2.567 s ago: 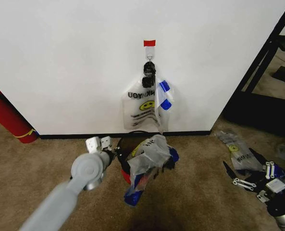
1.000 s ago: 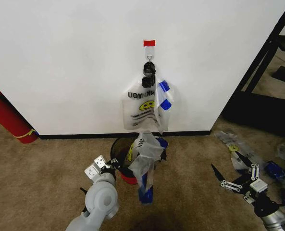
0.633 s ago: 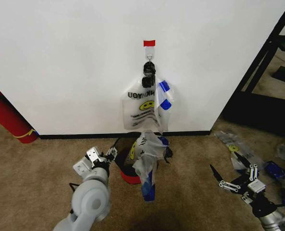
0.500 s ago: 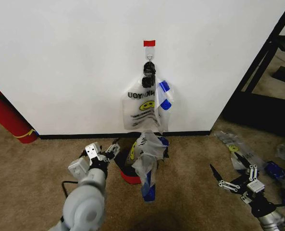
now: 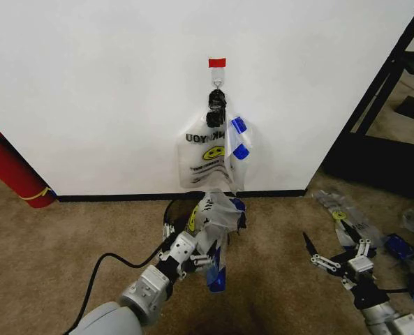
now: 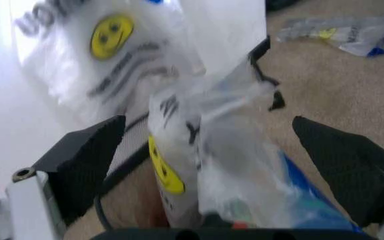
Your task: Pick up the garbage bag from the wall and place it over the trash bin.
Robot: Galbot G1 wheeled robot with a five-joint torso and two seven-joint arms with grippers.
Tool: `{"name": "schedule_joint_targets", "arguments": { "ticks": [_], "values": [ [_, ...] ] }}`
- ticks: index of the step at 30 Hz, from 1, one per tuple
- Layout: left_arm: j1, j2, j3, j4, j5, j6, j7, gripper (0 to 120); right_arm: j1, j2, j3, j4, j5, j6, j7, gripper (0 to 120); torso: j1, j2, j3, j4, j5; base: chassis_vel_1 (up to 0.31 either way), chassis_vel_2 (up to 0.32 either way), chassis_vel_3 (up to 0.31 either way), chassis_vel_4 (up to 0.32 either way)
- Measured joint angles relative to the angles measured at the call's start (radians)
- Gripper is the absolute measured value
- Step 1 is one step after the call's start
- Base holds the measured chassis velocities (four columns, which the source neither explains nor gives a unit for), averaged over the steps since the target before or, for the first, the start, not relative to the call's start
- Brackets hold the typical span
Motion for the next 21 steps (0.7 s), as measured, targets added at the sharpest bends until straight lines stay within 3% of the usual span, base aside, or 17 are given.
{"name": "schedule_joint_targets", "arguments": {
  "ticks": [5,9,15,21],
  "values": [
    [-0.141,0.026,0.116,0.023,-0.024,-0.021,0.019,98,0.009,0.008,-0.01,0.0,-0.012,-0.016,0.013,100,0.0,0.0,0.0,-0.0001,-0.0001,0.0,0.0,0.0,0.0],
    [-0.336,0.031,0.29,0.094,-0.133,-0.126,0.044,97,0.027,-0.002,-0.013,-0.021,0.001,-0.023,0.022,100,0.0,0.0,0.0,0.0001,0.0001,0.0,0.0,0.0,0.0],
    [-0.514,-0.044,0.398,0.162,-0.268,-0.099,-0.029,97,0.035,-0.01,-0.015,-0.048,0.024,-0.023,0.022,100,0.0,0.0,0.0,-0.0002,0.0001,0.0,0.0,0.0,0.0],
    [-0.644,-0.073,0.513,0.204,-0.282,-0.011,-0.066,95,0.036,-0.005,-0.023,-0.054,0.028,-0.024,0.026,100,0.0,0.0,0.0,-0.0003,0.0001,0.0,0.0,0.0,0.0]
  ]
}}
